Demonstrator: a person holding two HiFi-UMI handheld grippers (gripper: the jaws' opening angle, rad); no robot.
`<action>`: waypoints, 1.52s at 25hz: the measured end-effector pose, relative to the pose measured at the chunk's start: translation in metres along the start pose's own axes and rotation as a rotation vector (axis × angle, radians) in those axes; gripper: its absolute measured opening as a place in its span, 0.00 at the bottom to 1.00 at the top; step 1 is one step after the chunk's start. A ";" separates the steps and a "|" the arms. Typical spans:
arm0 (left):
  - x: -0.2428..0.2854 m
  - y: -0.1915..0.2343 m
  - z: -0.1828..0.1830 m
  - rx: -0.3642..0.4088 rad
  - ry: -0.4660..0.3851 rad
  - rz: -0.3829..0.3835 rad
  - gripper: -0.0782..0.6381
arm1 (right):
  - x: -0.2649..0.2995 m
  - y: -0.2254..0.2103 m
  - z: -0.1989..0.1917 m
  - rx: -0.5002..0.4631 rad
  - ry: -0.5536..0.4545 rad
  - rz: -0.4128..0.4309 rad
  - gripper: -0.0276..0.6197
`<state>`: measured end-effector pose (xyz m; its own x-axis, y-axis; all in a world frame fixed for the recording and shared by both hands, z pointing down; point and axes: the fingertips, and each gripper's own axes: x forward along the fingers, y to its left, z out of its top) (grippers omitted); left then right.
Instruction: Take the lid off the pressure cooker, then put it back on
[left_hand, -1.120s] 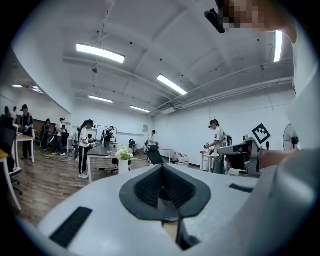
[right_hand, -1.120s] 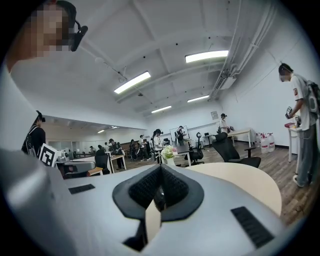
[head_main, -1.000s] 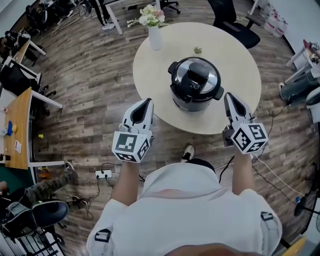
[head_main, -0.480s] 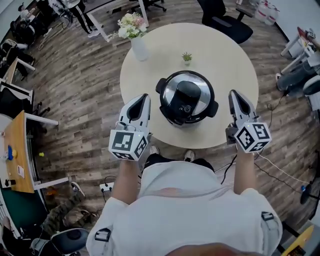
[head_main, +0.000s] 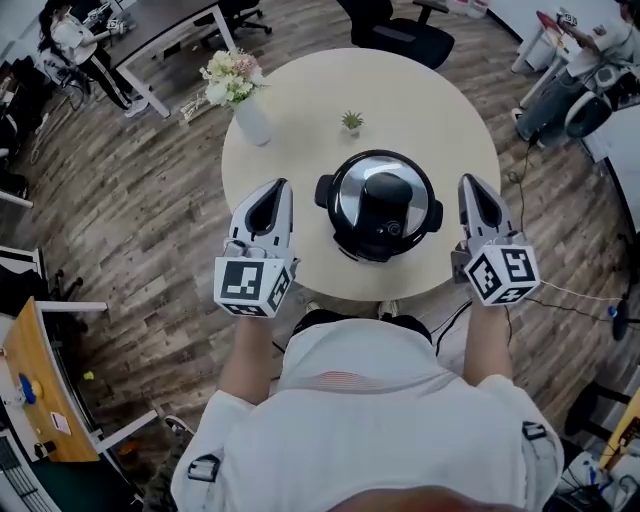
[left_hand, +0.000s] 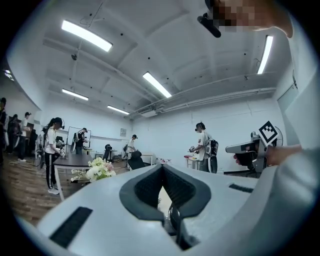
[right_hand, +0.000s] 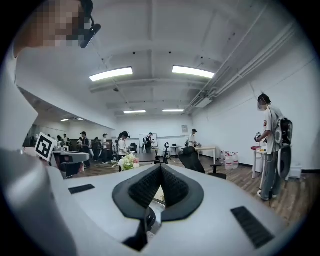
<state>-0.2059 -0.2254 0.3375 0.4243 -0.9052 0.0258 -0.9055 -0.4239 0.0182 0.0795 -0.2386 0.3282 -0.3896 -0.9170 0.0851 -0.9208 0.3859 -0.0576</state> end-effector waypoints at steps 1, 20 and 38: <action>0.000 0.003 -0.002 -0.007 0.005 -0.001 0.12 | -0.001 0.001 -0.002 0.000 0.005 -0.006 0.04; 0.000 -0.038 0.009 -0.079 0.009 -0.046 0.59 | -0.007 -0.006 0.011 0.038 -0.019 0.147 0.62; -0.014 -0.042 -0.001 -0.094 0.033 -0.065 0.69 | 0.058 0.093 -0.096 -0.424 0.749 0.690 0.74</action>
<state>-0.1735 -0.1951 0.3371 0.4835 -0.8737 0.0542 -0.8722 -0.4756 0.1144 -0.0304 -0.2466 0.4238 -0.6040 -0.2532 0.7557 -0.3769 0.9262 0.0091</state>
